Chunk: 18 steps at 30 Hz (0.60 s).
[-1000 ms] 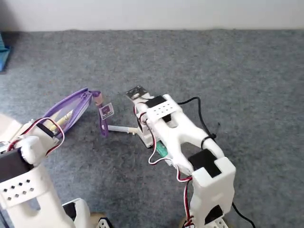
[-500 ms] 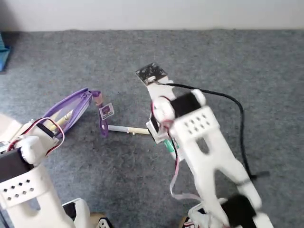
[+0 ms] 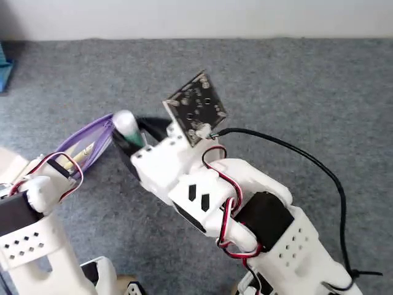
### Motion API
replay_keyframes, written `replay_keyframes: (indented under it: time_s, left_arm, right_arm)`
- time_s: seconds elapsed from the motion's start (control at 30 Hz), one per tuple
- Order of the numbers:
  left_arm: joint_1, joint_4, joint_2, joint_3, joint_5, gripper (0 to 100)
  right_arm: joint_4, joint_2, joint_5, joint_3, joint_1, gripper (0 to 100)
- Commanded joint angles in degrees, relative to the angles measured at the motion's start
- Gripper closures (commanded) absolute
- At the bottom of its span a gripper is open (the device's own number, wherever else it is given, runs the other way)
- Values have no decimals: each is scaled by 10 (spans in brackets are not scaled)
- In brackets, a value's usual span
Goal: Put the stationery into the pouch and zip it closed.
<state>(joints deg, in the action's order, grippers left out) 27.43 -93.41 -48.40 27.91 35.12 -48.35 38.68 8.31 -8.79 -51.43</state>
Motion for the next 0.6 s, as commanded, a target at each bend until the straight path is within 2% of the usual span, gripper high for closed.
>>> replay_keyframes:
  time_s: [0.0,0.23,0.4,0.57]
  left_arm:
    - [-1,11,-3,-4,6,988]
    - [-1,11,-3,-3,6,988]
    - [1,11,-3,-3,6,988]
    - [1,11,-3,-3,6,988]
  right_arm:
    - [124,-31,7,4,-9,991]
    - [240,-120,7,5,-28,991]
    - [252,-157,10,5,-61,991]
    - [260,-189,11,4,-63,991]
